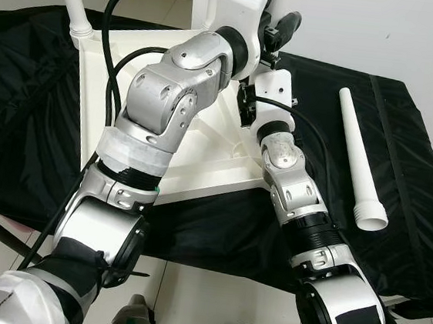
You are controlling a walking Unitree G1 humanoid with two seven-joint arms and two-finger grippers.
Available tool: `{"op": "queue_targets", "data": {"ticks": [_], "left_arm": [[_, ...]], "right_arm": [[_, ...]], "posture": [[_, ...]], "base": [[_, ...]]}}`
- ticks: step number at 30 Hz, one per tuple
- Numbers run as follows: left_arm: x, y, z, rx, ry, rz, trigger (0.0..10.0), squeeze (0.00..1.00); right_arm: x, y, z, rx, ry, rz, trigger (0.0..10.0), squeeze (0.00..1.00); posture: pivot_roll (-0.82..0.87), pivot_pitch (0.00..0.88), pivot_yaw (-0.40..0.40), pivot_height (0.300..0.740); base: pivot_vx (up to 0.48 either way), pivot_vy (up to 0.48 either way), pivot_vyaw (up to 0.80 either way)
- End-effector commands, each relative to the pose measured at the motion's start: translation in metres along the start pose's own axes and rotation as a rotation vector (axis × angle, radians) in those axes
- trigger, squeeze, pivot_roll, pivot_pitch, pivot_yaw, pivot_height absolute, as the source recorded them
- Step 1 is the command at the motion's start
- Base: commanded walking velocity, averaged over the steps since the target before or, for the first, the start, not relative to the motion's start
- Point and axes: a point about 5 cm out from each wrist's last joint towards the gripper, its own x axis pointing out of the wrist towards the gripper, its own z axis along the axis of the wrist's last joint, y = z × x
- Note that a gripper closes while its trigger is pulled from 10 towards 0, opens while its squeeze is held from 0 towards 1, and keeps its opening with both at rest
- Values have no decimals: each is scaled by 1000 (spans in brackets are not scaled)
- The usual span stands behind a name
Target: Building children table
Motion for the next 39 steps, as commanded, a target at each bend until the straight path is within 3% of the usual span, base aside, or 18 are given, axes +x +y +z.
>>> {"op": "queue_targets", "data": {"ticks": [1, 4, 5, 7, 8, 9, 10, 12, 13, 24, 25, 28, 29, 32, 36, 37, 38, 39], "left_arm": [[0, -1, 11, 19, -30, 31, 10000, 0], [0, -1, 11, 21, -31, 33, 10000, 0], [0, -1, 11, 22, -31, 33, 10000, 0], [0, -1, 11, 22, -32, 33, 10000, 0], [0, -1, 12, 23, -33, 33, 10000, 0], [0, -1, 12, 23, -33, 33, 10000, 0], [0, -2, 12, 23, -35, 30, 10000, 0], [0, -2, 12, 22, -37, 29, 10000, 0], [0, -3, 12, 21, -38, 25, 10000, 0], [-1, -7, 13, 26, -42, 13, 10000, 0], [-1, -8, 14, 36, -52, 9, 10000, 0], [-2, -10, 15, 50, -69, -11, 10000, 0], [-2, -13, 15, 23, -84, -38, 10000, 953], [-3, -15, 15, -1, -94, -59, 10000, 1000], [-8, -19, 17, -71, -135, -87, 10000, 1000], [-10, -20, 18, -77, -144, -107, 10000, 694], [-11, -21, 18, -81, -149, -123, 10000, 0], [-11, -21, 18, -81, -149, -123, 10000, 0]], "right_arm": [[1, -2, -1, 11, 16, -12, 10000, 0], [1, -1, -1, 22, 16, -8, 10000, 0], [1, -1, -1, 26, 19, -7, 8706, 0], [1, -1, -1, 35, 26, -6, 7882, 0], [0, -1, -2, 40, 31, -7, 3686, 0], [0, -1, -2, 40, 31, -7, 3686, 0], [0, 0, -2, 60, 39, -6, 1098, 0], [0, 0, -3, 73, 43, -5, 1098, 0], [1, 0, -3, 78, 46, -5, 0, 0], [1, -4, -5, 75, 60, -23, 0, 0], [1, -4, -5, 81, 63, -24, 10000, 0], [1, -5, -5, 87, 65, -27, 10000, 0], [1, -5, -5, 92, 67, -30, 10000, 0], [1, -6, -5, 105, 70, -33, 10000, 0], [1, -8, 1, 178, 47, -45, 10000, 0], [0, -9, 3, 206, 38, -49, 10000, 0], [0, -10, 4, 221, 32, -54, 10000, 0], [0, -10, 4, 221, 32, -54, 10000, 0]], "posture": [[69, 29, -2, 740], [69, 30, -2, 740], [70, 30, -3, 740], [70, 30, -3, 740], [70, 31, -3, 740], [70, 31, -3, 740], [69, 32, -2, 740], [69, 32, -2, 740], [69, 32, -3, 740], [69, 38, -5, 740], [69, 40, -6, 740], [69, 42, -7, 740], [69, 44, -6, 740], [68, 45, -6, 740], [56, 50, -2, 740], [56, 48, -3, 740], [56, 48, -3, 740], [56, 48, -3, 740]], "base": [[0, 0, 0], [0, 0, 0], [0, 0, 0], [0, 0, 0], [0, 0, 0], [0, 0, 0], [0, 0, 0], [0, 0, 0], [0, 0, 0], [0, 0, 0], [0, 0, 0], [0, 0, 0], [0, 0, 0], [0, 0, 0], [0, 0, 0], [0, 0, 0], [0, 0, 0], [0, 0, 0]]}}
